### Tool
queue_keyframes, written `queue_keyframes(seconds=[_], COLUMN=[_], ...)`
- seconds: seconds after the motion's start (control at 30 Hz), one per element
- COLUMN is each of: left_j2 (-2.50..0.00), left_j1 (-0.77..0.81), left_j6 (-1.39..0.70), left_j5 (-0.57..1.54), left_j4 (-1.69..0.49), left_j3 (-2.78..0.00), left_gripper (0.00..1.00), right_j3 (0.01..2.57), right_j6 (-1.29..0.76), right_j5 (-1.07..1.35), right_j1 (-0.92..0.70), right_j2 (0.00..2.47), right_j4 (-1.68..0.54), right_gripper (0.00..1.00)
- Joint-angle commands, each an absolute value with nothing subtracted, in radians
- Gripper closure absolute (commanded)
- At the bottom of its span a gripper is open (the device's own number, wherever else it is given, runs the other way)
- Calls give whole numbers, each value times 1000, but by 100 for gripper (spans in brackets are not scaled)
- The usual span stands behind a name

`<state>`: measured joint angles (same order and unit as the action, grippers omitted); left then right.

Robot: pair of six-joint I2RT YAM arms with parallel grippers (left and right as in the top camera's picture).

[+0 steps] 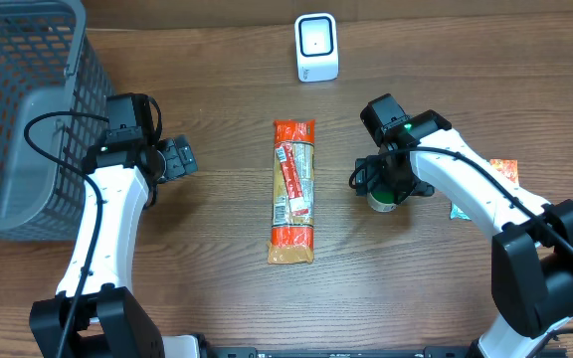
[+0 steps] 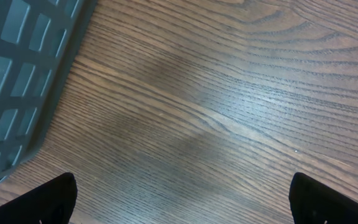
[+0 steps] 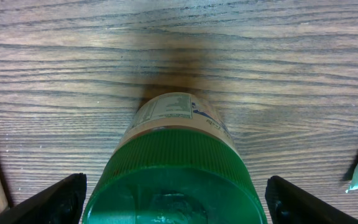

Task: Scan the item barcode
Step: 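Close the right gripper on the jar and lift it slightly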

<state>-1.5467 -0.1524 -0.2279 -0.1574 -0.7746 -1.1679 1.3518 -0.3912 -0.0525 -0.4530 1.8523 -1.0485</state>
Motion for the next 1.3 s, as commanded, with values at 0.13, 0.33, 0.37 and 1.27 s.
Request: queue_keyframes(seconds=[0.13, 0.33, 0.37, 1.27], left_j2=[-1530, -1530, -1530, -1530], left_j1=[-151, -151, -151, -151], left_j6=[-206, -206, -206, -206], left_j5=[-156, -156, -156, -156], left_j4=[-774, -774, -774, -774], left_j3=[-1183, -1183, -1183, -1183], left_gripper=[0, 0, 0, 0], right_j3=[1317, 1262, 1262, 1206], right_j6=[-388, -388, -388, -388], right_j5=[-58, -59, -59, -59], right_j1=[-455, -455, -455, -455], right_j2=[1842, 1842, 1842, 1842], right_j4=[-1021, -938, -932, -865], right_gripper=[10, 20, 23, 28])
